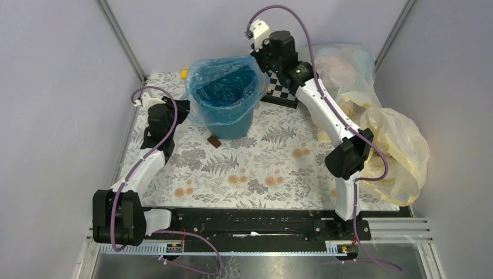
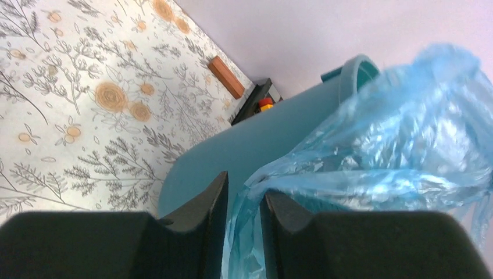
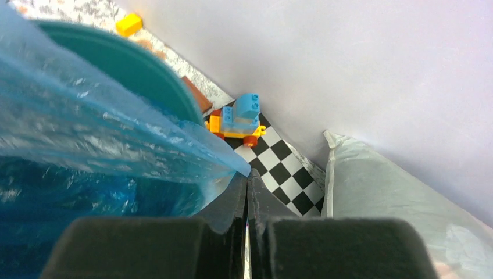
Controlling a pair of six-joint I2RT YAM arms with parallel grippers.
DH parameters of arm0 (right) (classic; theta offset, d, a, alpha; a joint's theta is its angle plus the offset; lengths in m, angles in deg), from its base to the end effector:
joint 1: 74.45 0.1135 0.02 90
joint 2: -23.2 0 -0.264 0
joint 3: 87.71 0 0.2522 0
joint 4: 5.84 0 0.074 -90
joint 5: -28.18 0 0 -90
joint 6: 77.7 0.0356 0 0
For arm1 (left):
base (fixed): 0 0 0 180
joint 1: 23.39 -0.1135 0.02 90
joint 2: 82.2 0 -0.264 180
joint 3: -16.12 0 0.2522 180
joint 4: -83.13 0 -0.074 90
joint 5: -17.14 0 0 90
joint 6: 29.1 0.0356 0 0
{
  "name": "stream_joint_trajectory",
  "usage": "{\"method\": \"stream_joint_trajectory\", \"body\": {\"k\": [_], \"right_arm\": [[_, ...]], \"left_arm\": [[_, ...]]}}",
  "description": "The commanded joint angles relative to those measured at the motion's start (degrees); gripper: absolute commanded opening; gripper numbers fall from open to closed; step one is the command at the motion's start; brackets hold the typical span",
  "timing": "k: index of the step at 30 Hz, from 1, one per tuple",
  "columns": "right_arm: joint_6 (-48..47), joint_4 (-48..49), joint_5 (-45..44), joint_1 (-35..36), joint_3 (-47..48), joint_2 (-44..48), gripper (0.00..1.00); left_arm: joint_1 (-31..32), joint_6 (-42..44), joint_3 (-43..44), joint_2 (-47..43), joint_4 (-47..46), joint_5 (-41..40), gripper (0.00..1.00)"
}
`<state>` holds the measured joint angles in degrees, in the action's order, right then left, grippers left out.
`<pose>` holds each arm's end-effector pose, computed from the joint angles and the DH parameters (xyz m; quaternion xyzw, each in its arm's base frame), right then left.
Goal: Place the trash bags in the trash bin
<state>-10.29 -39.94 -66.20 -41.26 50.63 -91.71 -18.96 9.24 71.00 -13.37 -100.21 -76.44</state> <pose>0.3950 0.2551 0.4329 -0.3383 0.6913 0.0296 0.6378 0.2764 -0.0192 0.2787 -0.3264 0.6967 -0.2789 0.5747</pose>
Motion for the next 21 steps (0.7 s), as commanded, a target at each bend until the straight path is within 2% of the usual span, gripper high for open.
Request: {"method": "stream_joint_trajectory", "body": {"k": [1, 4, 11, 19, 21], "right_arm": [[7.23, 1.51, 6.96, -3.29, 6.60, -3.62, 0.00], [7.97, 1.86, 6.96, -3.70, 9.14, -6.06, 0.00], [12.47, 4.37, 10.44, -6.48, 11.54, -10.77, 0.00], [19.25, 6.52, 16.72, -9.34, 13.06, -15.41, 0.00], [20.31, 6.31, 17.98, -9.40, 12.87, -16.22, 0.00]], "left_arm": [[-1.95, 2.17, 5.83, 2.92, -1.09, -1.04, 0.25], [-3.59, 2.40, 9.04, 5.67, -0.76, 0.37, 0.16], [-4.43, 1.83, 14.22, 11.89, -2.56, 3.29, 0.15], [-4.43, 1.56, 21.28, 21.19, -2.65, 9.42, 0.28], [-5.44, 2.25, 22.82, 23.73, -4.95, 13.23, 0.34]]}}
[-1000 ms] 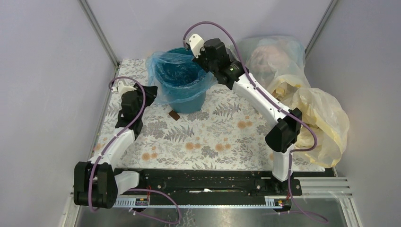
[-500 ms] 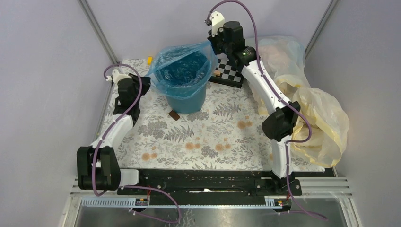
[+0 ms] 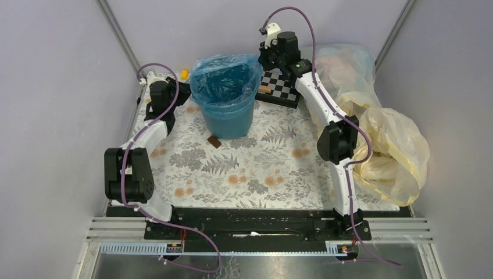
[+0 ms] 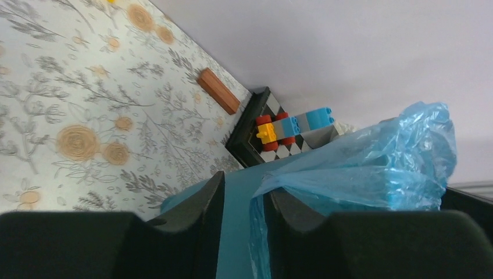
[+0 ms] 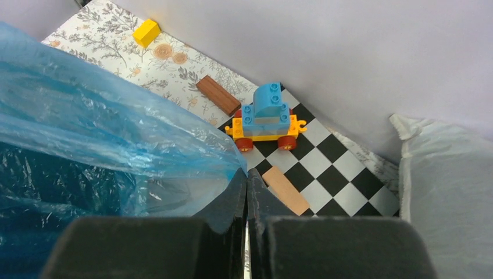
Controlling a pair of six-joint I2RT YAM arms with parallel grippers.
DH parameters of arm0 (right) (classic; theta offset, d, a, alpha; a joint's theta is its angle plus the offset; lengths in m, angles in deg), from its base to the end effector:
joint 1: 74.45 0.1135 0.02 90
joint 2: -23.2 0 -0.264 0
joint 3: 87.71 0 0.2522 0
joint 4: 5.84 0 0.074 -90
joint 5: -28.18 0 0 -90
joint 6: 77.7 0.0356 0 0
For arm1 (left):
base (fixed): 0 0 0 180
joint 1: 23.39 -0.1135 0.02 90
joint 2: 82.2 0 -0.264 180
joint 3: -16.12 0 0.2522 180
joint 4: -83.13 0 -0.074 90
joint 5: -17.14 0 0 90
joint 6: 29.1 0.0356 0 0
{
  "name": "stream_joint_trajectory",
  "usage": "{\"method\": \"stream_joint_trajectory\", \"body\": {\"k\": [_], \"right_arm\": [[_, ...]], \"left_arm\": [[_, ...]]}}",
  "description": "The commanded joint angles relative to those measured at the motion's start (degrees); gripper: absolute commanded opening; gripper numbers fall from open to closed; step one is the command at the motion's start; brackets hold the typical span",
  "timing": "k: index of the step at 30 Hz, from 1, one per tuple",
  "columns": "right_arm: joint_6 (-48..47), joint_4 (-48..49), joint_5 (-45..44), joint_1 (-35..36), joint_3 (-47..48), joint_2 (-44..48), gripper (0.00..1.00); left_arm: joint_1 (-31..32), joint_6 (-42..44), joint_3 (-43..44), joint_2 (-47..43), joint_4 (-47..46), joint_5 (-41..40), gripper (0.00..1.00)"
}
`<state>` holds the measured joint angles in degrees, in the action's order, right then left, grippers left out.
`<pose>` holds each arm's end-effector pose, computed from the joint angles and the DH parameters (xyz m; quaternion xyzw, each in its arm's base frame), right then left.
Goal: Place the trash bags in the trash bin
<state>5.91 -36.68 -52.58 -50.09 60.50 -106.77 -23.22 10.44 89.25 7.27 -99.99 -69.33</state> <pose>0.4856 0.2261 0.3710 -0.2548 0.7367 0.1594 0.6057 0.3662 -0.0033 0.2815 -0.3156 0.7173 -0.2872 0.5508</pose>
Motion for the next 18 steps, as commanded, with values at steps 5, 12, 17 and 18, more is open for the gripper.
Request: {"method": "stream_joint_trajectory", "body": {"k": [5, 12, 17, 18], "right_arm": [[7.31, 3.79, 8.47, -0.62, 0.00, -1.71, 0.00], [12.59, 6.43, 16.22, -0.63, -7.24, 2.14, 0.00], [17.07, 13.01, 18.04, -0.63, -21.01, 12.16, 0.00], [17.93, 14.14, 17.65, -0.63, -23.80, 14.35, 0.00]], "left_arm": [[-2.62, 2.19, 11.48, 10.26, -4.14, 15.48, 0.43], [-2.42, -1.81, 15.79, 18.38, -8.67, 30.12, 0.41], [-0.56, -1.74, 14.82, 18.82, -8.76, 32.66, 0.38], [-0.51, -1.70, 14.35, 18.56, -8.70, 32.81, 0.38]]}}
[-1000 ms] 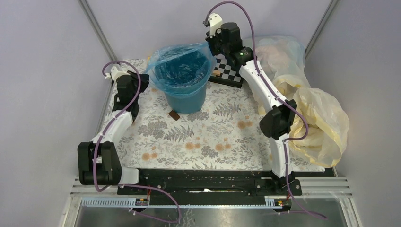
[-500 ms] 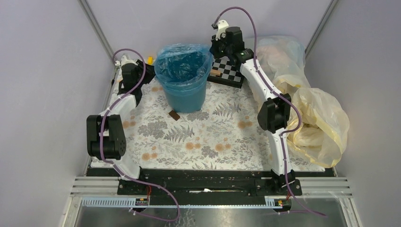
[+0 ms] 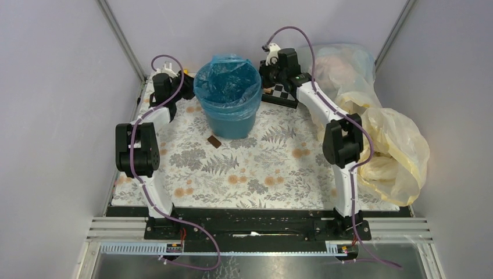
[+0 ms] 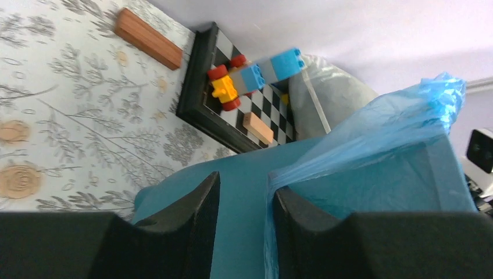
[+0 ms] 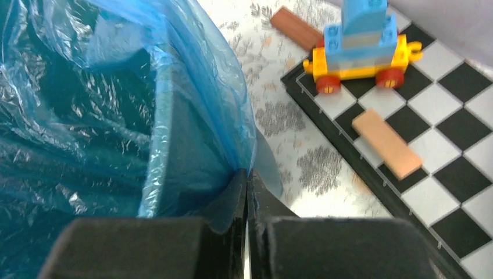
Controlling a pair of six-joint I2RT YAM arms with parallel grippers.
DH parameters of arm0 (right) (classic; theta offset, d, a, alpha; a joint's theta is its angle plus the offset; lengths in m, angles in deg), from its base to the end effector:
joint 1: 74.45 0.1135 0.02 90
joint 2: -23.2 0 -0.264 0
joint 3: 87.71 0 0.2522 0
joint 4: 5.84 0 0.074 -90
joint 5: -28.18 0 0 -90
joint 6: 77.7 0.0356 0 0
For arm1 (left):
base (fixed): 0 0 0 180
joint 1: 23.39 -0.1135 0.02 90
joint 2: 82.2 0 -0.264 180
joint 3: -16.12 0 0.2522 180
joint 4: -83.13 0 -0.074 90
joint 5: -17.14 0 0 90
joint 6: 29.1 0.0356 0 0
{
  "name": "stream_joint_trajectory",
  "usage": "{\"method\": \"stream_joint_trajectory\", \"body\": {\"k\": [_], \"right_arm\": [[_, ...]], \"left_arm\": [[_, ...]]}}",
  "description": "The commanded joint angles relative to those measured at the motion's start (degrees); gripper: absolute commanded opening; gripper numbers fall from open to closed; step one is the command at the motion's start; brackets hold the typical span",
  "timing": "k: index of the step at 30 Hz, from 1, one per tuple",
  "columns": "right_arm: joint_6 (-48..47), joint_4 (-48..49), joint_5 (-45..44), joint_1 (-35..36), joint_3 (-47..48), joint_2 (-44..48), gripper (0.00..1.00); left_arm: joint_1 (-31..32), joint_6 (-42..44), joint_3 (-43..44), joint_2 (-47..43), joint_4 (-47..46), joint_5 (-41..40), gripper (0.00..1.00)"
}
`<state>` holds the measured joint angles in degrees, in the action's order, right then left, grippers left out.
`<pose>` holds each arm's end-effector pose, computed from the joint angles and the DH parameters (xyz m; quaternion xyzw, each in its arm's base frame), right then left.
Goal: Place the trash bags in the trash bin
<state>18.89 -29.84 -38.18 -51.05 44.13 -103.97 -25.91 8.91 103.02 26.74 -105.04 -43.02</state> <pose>0.4821 0.2242 0.3091 -0.2339 0.7726 0.3079 0.5036 0.4416 0.0017 0.2434 -0.2073 0.7490 -0.4334 0.4563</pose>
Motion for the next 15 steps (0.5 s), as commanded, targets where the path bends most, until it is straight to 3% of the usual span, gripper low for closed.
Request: {"method": "stream_joint_trajectory", "body": {"k": [1, 9, 15], "right_arm": [[5.73, 8.13, 2.84, 0.32, -11.02, 13.57, 0.00], [13.24, 9.62, -0.66, 0.33, -32.70, 29.30, 0.00], [17.91, 13.99, -9.46, 0.33, -46.06, 38.19, 0.00]], "left_arm": [[3.54, -0.47, -0.03, -1.07, -3.63, 6.81, 0.38], [8.64, -1.89, -5.24, -3.89, -2.67, 11.54, 0.35], [11.82, 1.00, -7.41, -6.98, 4.25, 5.44, 0.28]]}}
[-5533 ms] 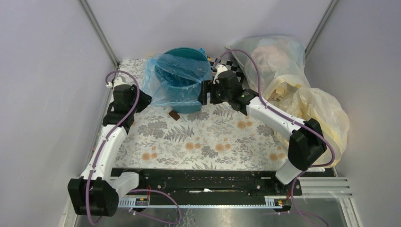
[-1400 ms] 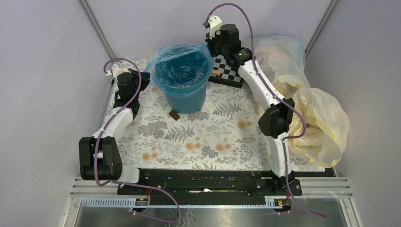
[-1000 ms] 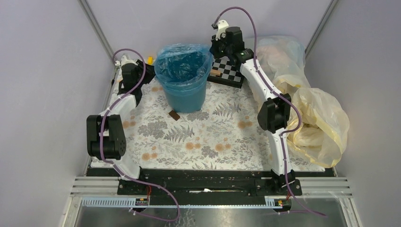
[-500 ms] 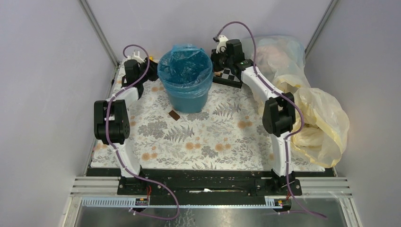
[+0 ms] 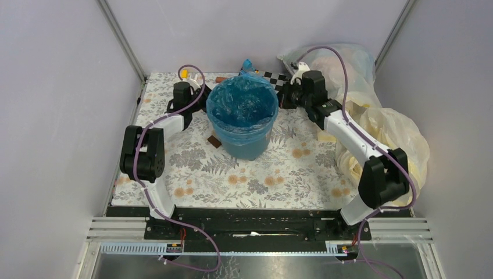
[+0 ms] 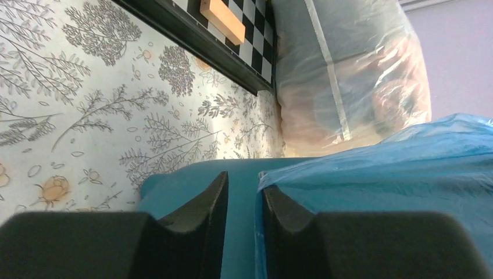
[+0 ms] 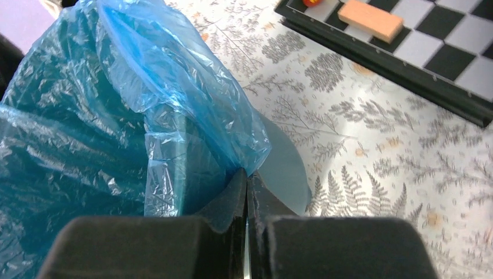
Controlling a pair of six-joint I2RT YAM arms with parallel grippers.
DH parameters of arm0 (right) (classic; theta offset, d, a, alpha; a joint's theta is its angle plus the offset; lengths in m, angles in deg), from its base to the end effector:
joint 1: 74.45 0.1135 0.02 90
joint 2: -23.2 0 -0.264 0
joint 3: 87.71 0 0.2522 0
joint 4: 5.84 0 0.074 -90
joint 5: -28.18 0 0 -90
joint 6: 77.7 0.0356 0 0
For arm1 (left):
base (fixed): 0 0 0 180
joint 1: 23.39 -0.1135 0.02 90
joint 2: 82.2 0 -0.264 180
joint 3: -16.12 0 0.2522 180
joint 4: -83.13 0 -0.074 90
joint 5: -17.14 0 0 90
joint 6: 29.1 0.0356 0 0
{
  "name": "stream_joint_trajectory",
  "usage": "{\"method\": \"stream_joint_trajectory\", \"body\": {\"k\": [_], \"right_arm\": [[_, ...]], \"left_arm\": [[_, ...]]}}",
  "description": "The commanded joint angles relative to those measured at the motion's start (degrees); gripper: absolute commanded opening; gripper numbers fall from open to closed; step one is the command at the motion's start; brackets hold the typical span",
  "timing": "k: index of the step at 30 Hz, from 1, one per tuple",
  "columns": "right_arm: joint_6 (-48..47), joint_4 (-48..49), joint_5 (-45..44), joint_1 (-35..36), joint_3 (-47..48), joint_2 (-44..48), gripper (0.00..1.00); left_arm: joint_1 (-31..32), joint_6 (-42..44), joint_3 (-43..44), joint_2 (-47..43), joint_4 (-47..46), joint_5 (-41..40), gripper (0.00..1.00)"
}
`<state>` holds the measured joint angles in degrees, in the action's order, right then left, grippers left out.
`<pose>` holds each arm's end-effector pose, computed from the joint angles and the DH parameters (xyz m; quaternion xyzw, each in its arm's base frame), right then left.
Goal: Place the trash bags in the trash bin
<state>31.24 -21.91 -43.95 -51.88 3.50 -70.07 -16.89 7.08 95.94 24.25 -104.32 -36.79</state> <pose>0.3556 0.1596 0.3344 -0.1164 0.7966 0.3230 0.4976 0.4122 -0.0681 0.2199 -0.1467 0.7818 -0.4950 0.3496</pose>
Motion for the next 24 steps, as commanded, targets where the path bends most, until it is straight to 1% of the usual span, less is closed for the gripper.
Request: {"method": "stream_joint_trajectory", "body": {"k": [1, 4, 9, 12, 14, 17, 20, 24], "right_arm": [[6.44, 6.30, -4.02, 1.13, -6.57, 4.48, 0.00], [7.58, 6.55, -3.63, 1.16, -8.38, 4.06, 0.00], [7.79, 6.85, -1.43, 1.14, -10.34, 2.25, 0.00], [7.27, 5.54, 0.64, 1.10, -9.97, -0.18, 0.00], [7.08, 4.75, 2.32, 1.14, -9.45, -1.51, 0.00], [7.28, 4.87, 2.66, 1.15, -10.16, -0.88, 0.00], [5.20, 3.12, -1.40, 1.16, -10.50, 1.88, 0.00], [4.06, -0.85, -10.90, 0.83, -10.68, 5.31, 0.00]], "left_arm": [[2.79, 3.44, -0.52, -4.57, 4.57, -1.73, 0.27], [2.81, 4.94, -1.05, -4.80, 6.90, -3.85, 0.23], [2.81, 6.82, -1.96, -6.39, 9.08, -5.29, 0.23], [2.77, 8.11, -2.21, -7.50, 11.03, -6.84, 0.23], [2.81, 8.28, -2.32, -8.04, 12.57, -8.44, 0.23], [2.81, 8.66, -3.34, -9.59, 13.46, -11.44, 0.22], [2.30, 9.35, -4.83, -11.87, 14.89, -15.08, 0.20], [-0.01, 8.64, -7.46, -15.61, 18.09, -22.45, 0.14]]}}
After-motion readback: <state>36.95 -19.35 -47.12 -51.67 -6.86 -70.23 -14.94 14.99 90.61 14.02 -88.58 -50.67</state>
